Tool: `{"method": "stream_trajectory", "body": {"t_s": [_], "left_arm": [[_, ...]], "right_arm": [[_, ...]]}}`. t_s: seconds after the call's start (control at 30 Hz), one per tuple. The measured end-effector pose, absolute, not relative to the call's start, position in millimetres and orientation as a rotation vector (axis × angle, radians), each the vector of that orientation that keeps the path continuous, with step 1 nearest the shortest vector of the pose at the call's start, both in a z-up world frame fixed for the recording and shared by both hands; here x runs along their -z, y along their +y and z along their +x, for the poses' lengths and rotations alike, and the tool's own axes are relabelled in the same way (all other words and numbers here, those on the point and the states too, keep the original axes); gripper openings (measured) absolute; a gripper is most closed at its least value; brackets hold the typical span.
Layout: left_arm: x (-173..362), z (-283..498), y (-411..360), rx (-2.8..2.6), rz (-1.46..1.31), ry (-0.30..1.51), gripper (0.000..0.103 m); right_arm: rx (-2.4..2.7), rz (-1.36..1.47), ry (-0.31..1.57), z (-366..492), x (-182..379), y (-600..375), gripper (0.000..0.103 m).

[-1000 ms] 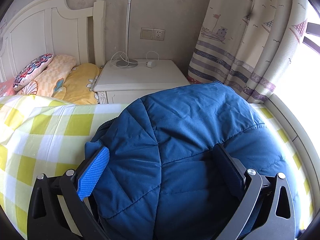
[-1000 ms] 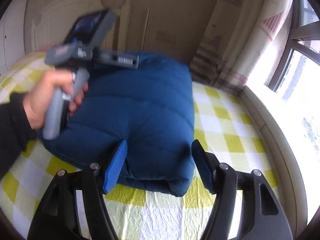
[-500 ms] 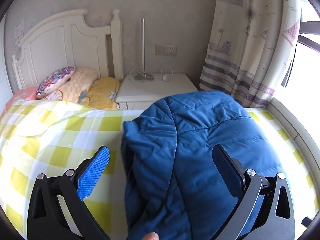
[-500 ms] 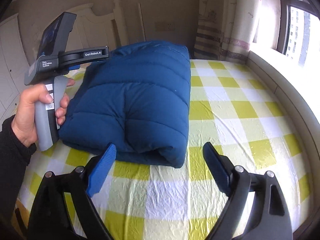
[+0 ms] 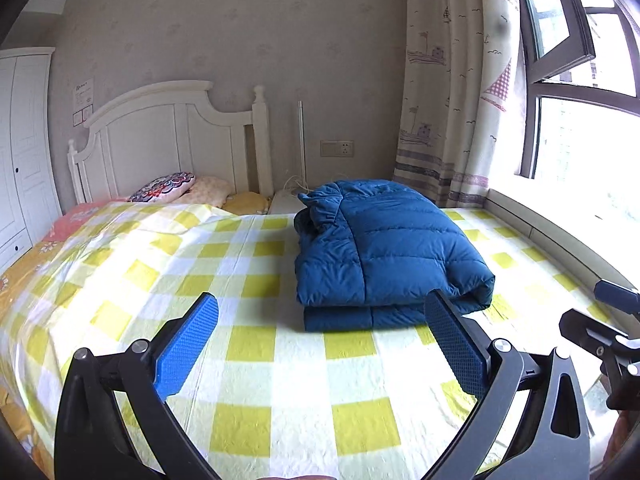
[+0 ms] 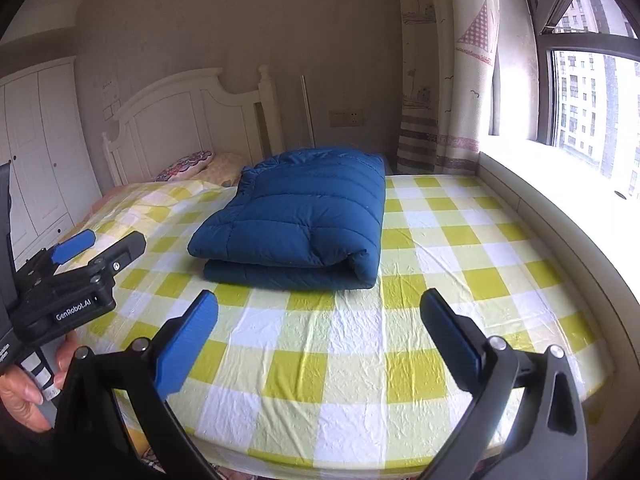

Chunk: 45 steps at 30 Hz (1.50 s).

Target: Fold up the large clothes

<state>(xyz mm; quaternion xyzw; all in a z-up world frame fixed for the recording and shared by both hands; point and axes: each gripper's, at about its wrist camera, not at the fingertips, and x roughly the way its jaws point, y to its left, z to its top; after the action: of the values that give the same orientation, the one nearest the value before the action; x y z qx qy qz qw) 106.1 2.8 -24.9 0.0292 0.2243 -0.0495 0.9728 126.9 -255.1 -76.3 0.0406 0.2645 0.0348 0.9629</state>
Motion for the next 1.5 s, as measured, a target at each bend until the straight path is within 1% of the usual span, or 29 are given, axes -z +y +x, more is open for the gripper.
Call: {"method": "stream_trajectory", "body": {"t_s": [0.2,0.5,1.5], "left_arm": [[16,95,10,0.056,0.009,0.474,0.099],[5,87,4,0.056,0.034,0.486,0.099],[5,77,-10,0.070,0.075,0.506,0.099]], "right_arm": [[-0.055,0.044,0.496,111,56,-248,0.100],[-0.066,0.053,0.465,103,33,-243,0.100],[-0.066,0.078,0.472,100,32,-244,0.100]]}}
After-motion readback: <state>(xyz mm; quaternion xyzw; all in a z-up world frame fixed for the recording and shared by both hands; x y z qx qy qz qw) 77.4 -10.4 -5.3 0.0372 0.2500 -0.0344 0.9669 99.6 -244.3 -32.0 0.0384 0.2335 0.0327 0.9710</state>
